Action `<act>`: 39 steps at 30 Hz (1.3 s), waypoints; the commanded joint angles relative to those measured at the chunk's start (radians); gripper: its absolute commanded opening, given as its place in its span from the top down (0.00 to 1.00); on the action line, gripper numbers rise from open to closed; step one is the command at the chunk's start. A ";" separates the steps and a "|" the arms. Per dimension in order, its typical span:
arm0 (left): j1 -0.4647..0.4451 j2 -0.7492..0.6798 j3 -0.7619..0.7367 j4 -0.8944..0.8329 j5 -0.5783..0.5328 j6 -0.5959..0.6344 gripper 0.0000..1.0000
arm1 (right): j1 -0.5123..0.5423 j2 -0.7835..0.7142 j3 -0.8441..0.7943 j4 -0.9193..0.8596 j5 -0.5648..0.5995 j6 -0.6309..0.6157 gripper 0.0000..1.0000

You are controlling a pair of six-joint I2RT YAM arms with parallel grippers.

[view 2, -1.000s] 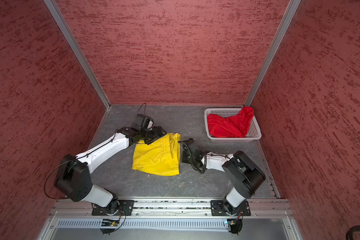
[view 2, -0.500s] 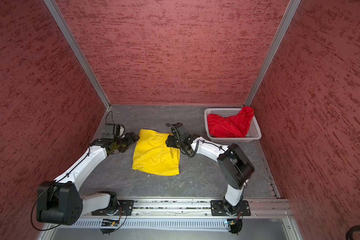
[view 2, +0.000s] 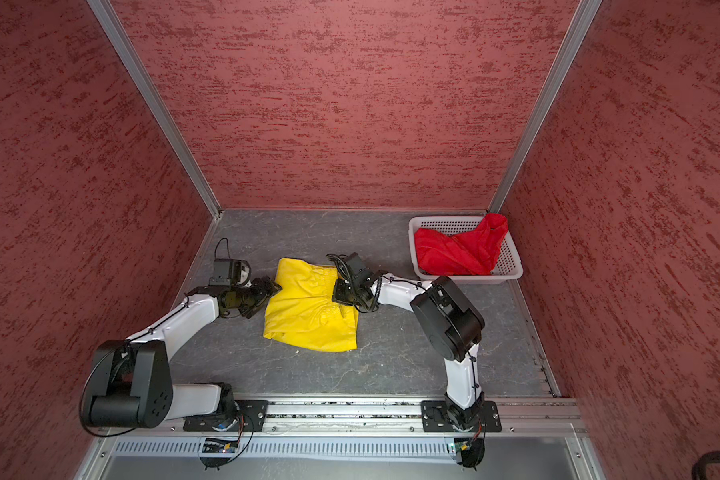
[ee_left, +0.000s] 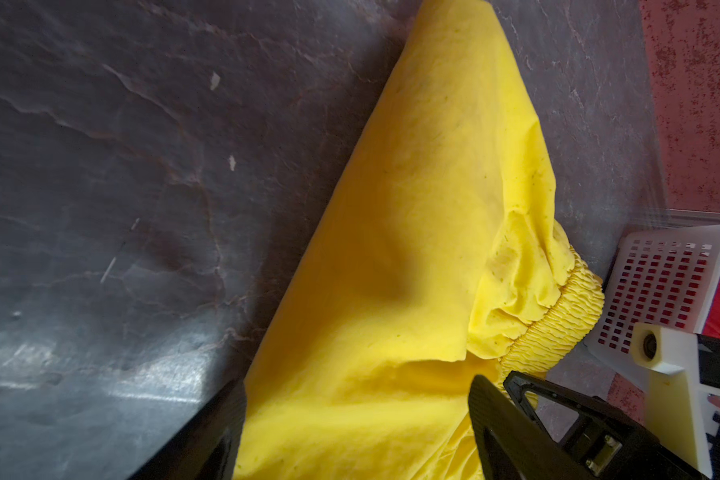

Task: Fold and stack the shorts

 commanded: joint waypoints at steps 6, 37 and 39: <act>0.008 -0.002 -0.013 0.023 -0.020 0.017 0.12 | -0.011 -0.164 0.057 -0.167 0.014 -0.007 1.00; -0.217 0.229 0.048 0.133 -0.094 -0.037 0.17 | -0.077 -0.022 -0.191 -0.156 0.259 -0.063 0.91; -0.226 0.250 0.048 0.143 -0.099 -0.046 0.29 | -0.076 -0.018 -0.189 -0.156 0.265 -0.065 0.91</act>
